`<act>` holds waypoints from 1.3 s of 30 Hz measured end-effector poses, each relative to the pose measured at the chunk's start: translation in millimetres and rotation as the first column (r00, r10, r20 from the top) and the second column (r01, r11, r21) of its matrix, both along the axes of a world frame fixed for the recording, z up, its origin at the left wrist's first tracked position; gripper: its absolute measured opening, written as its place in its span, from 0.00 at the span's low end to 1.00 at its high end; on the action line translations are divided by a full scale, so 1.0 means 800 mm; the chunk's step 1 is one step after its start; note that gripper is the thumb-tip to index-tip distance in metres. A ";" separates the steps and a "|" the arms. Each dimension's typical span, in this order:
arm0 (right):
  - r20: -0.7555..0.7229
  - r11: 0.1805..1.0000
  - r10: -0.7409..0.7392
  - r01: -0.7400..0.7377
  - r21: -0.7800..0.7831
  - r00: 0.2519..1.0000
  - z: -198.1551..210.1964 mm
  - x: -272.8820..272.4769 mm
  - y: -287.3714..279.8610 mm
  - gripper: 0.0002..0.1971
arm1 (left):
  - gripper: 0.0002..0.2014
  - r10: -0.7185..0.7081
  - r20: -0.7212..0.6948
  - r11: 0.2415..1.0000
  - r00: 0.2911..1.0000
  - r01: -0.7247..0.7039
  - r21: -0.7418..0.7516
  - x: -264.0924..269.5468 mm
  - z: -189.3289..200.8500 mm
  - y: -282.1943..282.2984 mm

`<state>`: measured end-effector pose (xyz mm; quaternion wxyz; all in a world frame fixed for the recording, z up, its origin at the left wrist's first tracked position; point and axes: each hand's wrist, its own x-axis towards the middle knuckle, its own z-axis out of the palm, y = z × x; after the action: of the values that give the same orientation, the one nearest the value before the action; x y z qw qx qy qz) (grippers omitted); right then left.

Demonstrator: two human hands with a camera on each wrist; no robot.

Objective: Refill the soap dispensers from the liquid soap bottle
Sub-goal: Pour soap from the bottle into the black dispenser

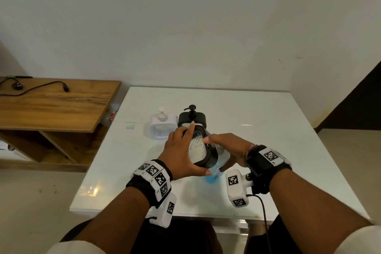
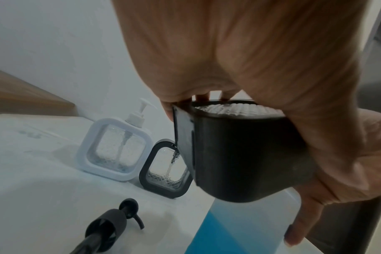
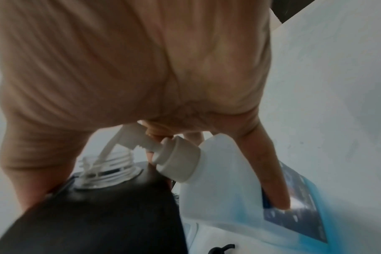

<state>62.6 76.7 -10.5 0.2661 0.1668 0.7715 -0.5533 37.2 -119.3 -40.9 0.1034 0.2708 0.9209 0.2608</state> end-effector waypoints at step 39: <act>0.138 0.936 -0.248 0.273 -0.221 0.959 0.012 0.010 -0.002 0.47 | 0.20 -0.167 0.945 0.355 0.280 -0.877 0.323 0.015 0.005 -0.009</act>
<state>70.4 75.0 -1.1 0.2497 0.2641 0.6550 -0.6624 49.5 -126.6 -37.2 0.3459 -0.1760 0.4734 0.7907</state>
